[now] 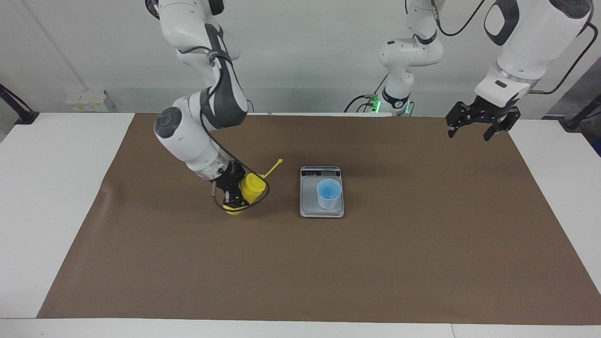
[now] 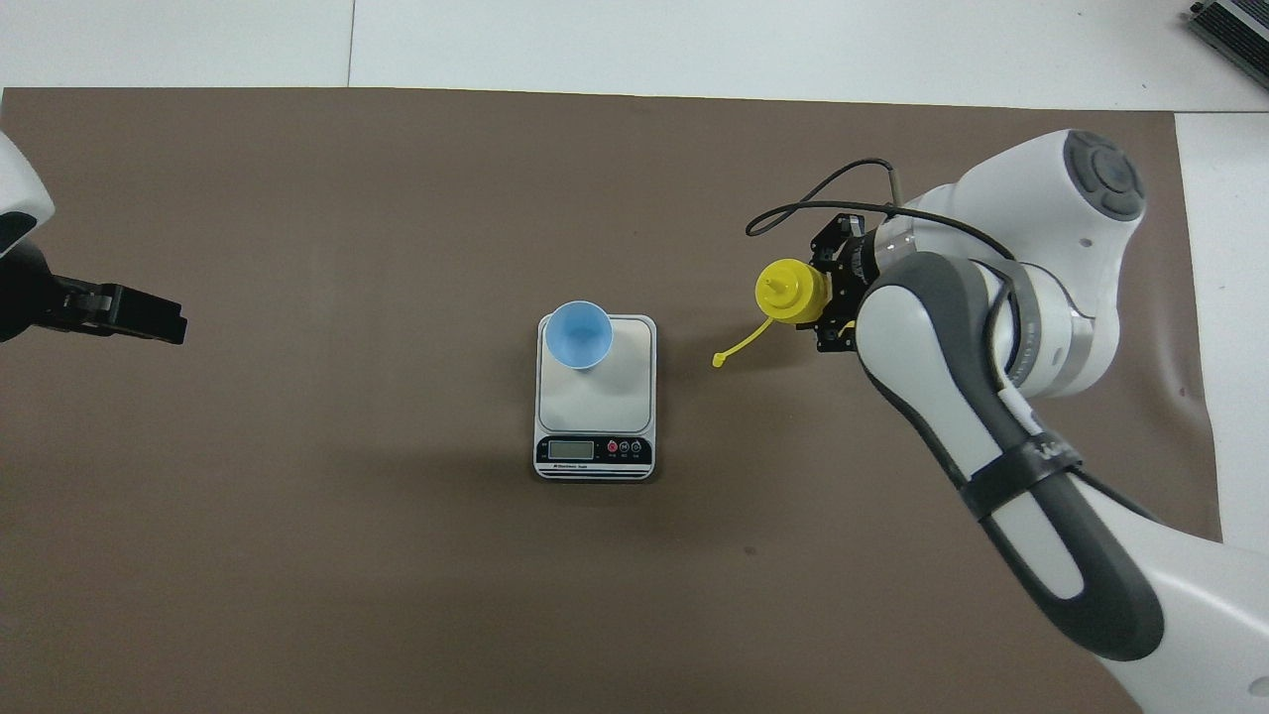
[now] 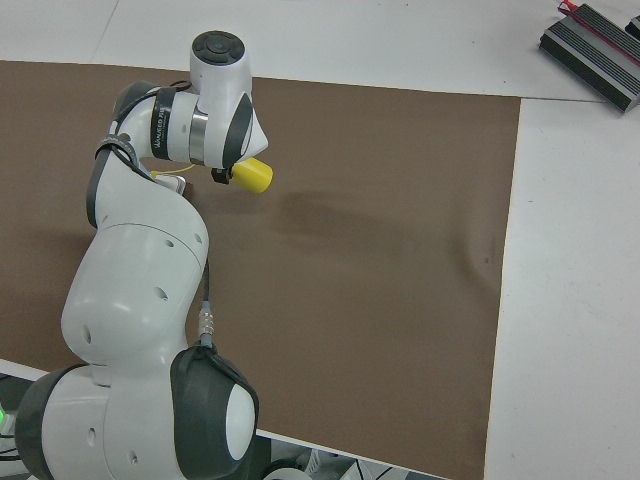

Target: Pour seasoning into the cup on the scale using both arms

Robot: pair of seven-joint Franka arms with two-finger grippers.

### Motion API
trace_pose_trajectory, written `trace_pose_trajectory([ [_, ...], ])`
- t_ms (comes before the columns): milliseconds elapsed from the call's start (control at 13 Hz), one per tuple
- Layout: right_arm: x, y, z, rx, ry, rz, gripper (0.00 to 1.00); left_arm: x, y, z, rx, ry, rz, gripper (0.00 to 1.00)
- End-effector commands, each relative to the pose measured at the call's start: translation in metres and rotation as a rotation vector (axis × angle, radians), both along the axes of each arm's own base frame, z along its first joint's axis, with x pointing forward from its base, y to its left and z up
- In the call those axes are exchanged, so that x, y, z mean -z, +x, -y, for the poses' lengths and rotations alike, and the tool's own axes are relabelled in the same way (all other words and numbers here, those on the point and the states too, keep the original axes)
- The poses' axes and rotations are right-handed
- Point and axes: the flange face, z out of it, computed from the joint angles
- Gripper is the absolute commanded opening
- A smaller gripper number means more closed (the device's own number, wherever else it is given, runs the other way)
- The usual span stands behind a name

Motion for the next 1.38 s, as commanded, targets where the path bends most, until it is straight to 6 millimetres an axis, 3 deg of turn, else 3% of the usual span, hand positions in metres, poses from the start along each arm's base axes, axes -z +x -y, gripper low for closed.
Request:
trace_pose_trajectory([
  [0, -0.016, 0.015, -0.038, -0.004, -0.125, 0.06, 0.0, -0.001, -0.01, -0.002, -0.013, -0.01, 0.004, 1.0],
  [385, -0.026, 0.022, -0.104, -0.051, -0.357, 0.198, 0.0, -0.001, -0.01, -0.002, -0.013, -0.01, 0.004, 1.0],
  [615, -0.023, 0.027, -0.136, -0.119, -0.445, 0.262, 0.0, -0.001, -0.01, -0.002, -0.013, -0.01, 0.004, 1.0],
  [769, -0.008, 0.021, -0.161, -0.175, -0.545, 0.293, 0.0, -0.001, -0.01, -0.002, -0.013, -0.01, 0.004, 1.0],
  [1077, -0.015, 0.028, -0.178, -0.244, -0.702, 0.422, 0.0, -0.001, -0.01, -0.002, -0.013, -0.01, 0.004, 1.0],
  [1308, -0.011, 0.01, -0.212, -0.32, -0.765, 0.464, 0.0, -0.001, -0.01, -0.002, -0.013, -0.01, 0.004, 1.0],
])
